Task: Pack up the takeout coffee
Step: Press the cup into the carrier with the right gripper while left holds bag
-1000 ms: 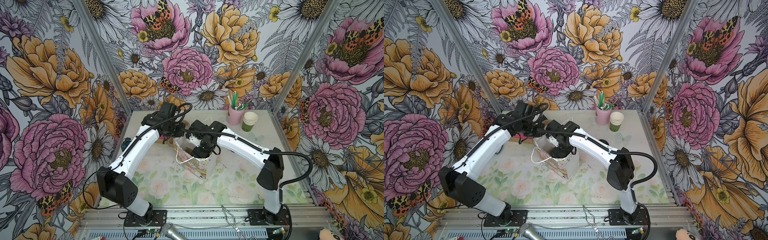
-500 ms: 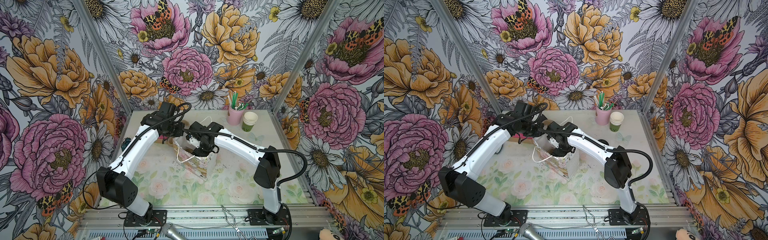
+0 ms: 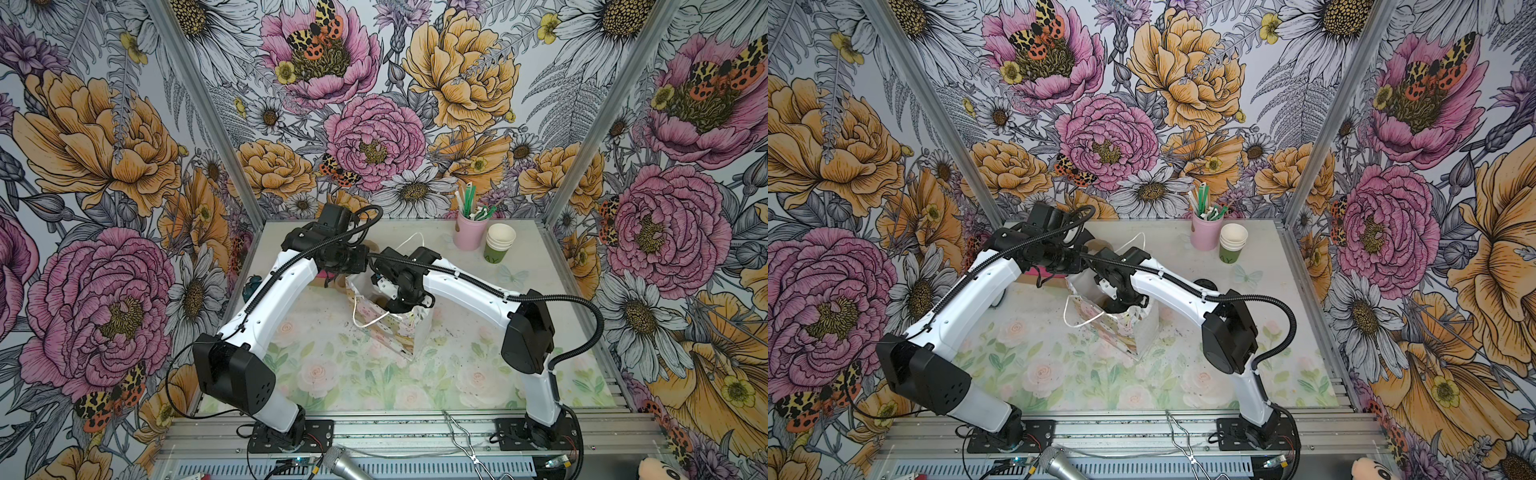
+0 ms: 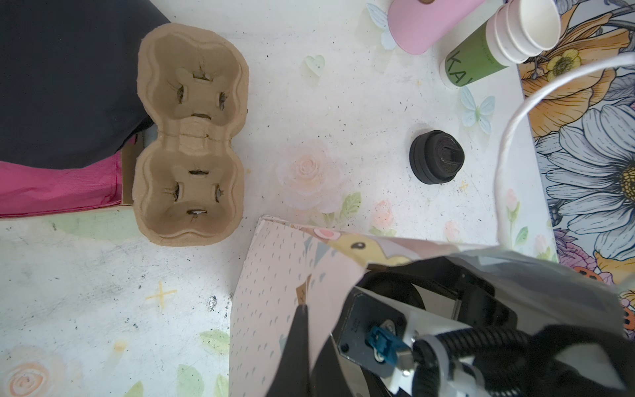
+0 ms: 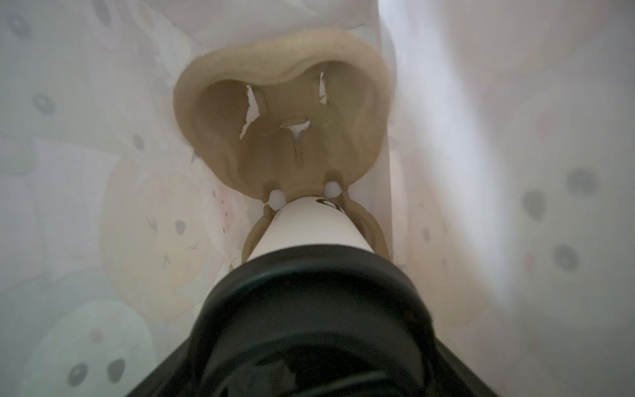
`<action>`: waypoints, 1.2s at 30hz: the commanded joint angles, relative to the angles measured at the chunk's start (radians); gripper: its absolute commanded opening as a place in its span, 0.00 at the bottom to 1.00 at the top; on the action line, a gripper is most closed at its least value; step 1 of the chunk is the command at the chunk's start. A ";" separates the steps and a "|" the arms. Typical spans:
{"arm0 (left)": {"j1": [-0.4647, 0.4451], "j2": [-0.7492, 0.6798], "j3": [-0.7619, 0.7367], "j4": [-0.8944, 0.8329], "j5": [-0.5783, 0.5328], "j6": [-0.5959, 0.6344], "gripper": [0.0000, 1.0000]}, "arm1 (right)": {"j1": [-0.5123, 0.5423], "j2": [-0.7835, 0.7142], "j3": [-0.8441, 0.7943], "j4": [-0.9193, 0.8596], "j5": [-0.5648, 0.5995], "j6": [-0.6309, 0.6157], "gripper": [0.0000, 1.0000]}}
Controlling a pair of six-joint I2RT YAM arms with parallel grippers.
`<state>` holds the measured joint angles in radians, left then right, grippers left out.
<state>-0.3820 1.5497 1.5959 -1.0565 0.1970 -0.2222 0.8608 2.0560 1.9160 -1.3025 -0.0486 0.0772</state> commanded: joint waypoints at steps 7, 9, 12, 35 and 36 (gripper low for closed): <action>0.004 -0.007 -0.010 0.040 0.018 -0.009 0.00 | 0.000 0.050 -0.013 0.002 0.012 -0.007 0.88; 0.003 -0.007 -0.010 0.039 0.018 -0.009 0.00 | 0.001 0.052 -0.012 0.002 0.012 -0.007 0.88; 0.004 -0.007 -0.010 0.039 0.018 -0.009 0.00 | 0.000 0.050 -0.011 0.002 0.012 -0.007 0.88; 0.003 -0.010 -0.015 0.043 0.018 -0.009 0.00 | -0.001 0.021 -0.008 0.003 0.010 -0.004 0.89; 0.003 -0.010 -0.015 0.044 0.018 -0.010 0.00 | 0.000 0.018 -0.009 0.002 0.010 -0.005 0.89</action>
<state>-0.3817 1.5497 1.5948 -1.0542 0.1970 -0.2222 0.8608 2.0575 1.9160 -1.3003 -0.0486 0.0772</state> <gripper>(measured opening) 0.045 0.889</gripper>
